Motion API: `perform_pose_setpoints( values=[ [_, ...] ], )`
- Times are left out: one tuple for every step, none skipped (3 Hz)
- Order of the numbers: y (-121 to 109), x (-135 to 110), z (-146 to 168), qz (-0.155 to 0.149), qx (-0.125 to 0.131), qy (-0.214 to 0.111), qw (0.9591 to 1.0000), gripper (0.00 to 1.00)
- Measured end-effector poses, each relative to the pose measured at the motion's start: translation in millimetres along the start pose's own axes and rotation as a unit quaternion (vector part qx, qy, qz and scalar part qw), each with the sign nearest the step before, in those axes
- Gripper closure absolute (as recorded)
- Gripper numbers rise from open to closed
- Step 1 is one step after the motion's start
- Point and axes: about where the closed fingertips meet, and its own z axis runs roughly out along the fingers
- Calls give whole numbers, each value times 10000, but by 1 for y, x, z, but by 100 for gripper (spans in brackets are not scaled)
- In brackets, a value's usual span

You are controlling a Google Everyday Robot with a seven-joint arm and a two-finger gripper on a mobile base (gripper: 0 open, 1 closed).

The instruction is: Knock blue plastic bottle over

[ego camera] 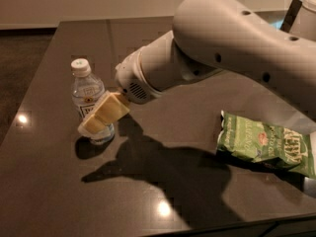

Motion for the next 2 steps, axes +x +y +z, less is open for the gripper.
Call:
perform_pose_setpoints(
  values=[
    [5,-9,10,2,-74,-125,9999,0],
    [6,-14,15,-14,-122,-196,9997,18]
  ],
)
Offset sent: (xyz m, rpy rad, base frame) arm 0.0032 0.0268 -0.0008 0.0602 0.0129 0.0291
